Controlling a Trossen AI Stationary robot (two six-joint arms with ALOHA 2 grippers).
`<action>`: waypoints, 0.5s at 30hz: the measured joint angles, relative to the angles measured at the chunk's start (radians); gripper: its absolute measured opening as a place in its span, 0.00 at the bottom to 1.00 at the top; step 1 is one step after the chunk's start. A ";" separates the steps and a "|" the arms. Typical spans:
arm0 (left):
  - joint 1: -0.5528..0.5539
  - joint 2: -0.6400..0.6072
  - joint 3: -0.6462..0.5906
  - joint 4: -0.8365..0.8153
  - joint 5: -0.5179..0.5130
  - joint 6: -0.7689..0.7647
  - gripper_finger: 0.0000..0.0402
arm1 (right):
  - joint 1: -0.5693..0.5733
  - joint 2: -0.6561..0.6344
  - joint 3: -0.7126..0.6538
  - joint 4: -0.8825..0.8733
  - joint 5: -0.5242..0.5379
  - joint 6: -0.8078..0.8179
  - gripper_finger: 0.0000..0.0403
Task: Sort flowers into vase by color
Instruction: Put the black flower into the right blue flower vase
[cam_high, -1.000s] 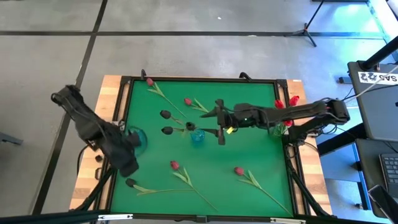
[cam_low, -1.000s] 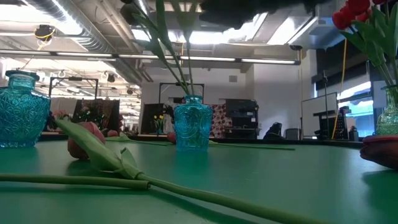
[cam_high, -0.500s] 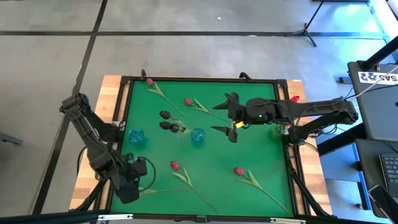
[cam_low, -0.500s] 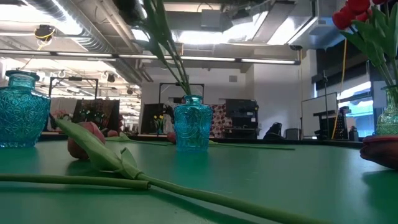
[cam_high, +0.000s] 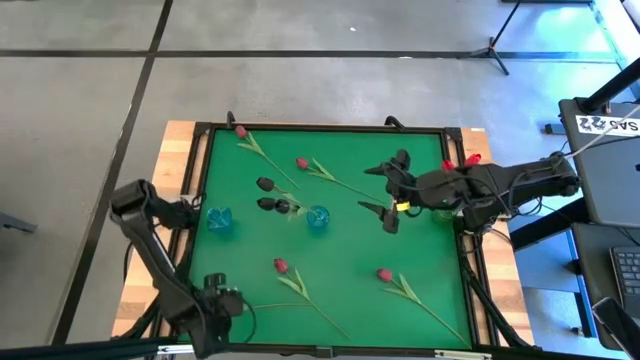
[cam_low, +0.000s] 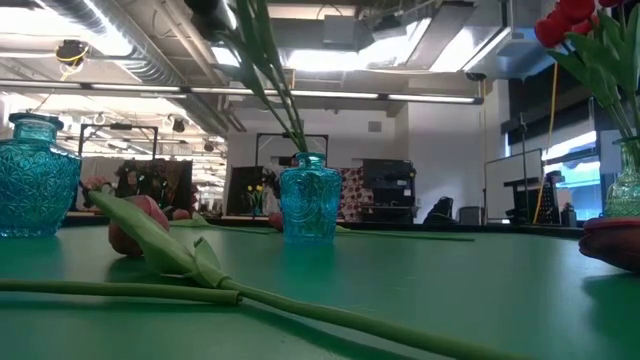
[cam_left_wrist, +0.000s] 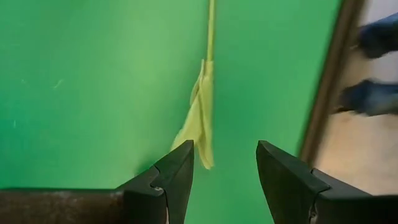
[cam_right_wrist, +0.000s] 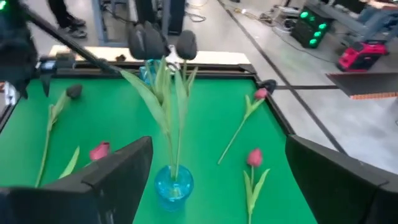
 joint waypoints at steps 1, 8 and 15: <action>-0.004 0.022 0.000 0.001 -0.008 0.011 0.42 | 0.010 0.000 0.001 0.000 0.017 0.007 0.91; 0.000 0.161 -0.009 0.052 -0.032 0.073 0.42 | 0.016 0.000 0.002 -0.003 0.024 0.078 0.91; 0.074 0.169 -0.085 0.101 -0.004 -0.017 0.34 | 0.068 0.000 0.003 -0.020 0.009 0.099 0.91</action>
